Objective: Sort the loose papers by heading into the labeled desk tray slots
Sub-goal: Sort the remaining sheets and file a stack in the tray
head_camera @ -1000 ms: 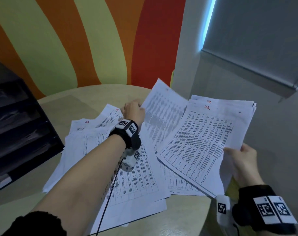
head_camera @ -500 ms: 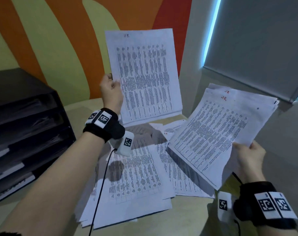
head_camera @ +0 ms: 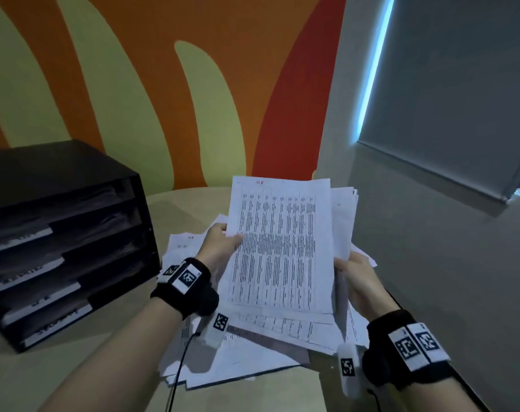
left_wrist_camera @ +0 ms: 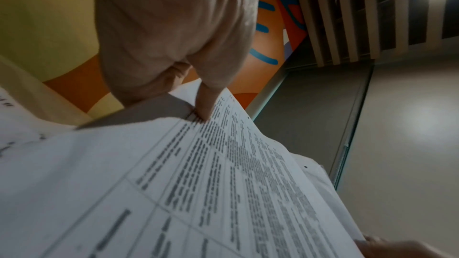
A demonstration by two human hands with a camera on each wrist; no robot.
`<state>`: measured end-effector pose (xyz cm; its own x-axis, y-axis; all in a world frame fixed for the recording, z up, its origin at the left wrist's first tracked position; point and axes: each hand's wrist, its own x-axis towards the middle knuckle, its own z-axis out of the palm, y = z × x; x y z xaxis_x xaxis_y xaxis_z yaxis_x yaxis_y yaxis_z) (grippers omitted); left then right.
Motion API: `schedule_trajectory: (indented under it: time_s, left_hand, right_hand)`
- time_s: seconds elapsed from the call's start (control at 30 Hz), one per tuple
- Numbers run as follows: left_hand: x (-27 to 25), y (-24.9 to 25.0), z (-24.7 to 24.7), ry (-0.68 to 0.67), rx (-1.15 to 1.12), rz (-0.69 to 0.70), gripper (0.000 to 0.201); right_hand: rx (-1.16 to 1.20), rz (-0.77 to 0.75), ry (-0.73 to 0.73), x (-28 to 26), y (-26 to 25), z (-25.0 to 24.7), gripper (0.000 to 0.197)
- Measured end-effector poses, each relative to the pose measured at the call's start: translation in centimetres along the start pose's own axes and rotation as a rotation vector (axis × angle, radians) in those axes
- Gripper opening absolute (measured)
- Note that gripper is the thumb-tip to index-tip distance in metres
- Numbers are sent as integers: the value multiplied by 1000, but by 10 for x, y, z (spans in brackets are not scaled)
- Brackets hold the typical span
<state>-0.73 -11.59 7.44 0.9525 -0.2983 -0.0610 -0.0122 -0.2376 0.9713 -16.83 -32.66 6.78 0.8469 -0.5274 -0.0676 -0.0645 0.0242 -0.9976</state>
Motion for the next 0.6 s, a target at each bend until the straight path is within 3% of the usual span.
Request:
schedule_trajectory:
  time_s: [0.07,0.2,0.3,0.47,0.53,0.6]
  left_hand:
    - [-8,-4,-7,-45,-34,1,15]
    - [-24,-3,-12,-56,13,117,14]
    - [-29,8,-19,-2,-50,224,23]
    - [-37,32,-42,75,-154,387,34]
    - [-39,30,-52,34,-148,416,33]
    - [-39,19,-56,-41,-128,372,36]
  right_hand:
    - [24,16,-17,-3,0,8,24]
    - [4,-10,-19,-4,-2,29,41]
    - [-152,-210,43,-6,-17,44,29]
    - [-175,-543,83,-9,-47,61,36]
    - [-175,-559,67,-10,-42,66,40]
    - [-204,-482,25,-10,-26,68,38]
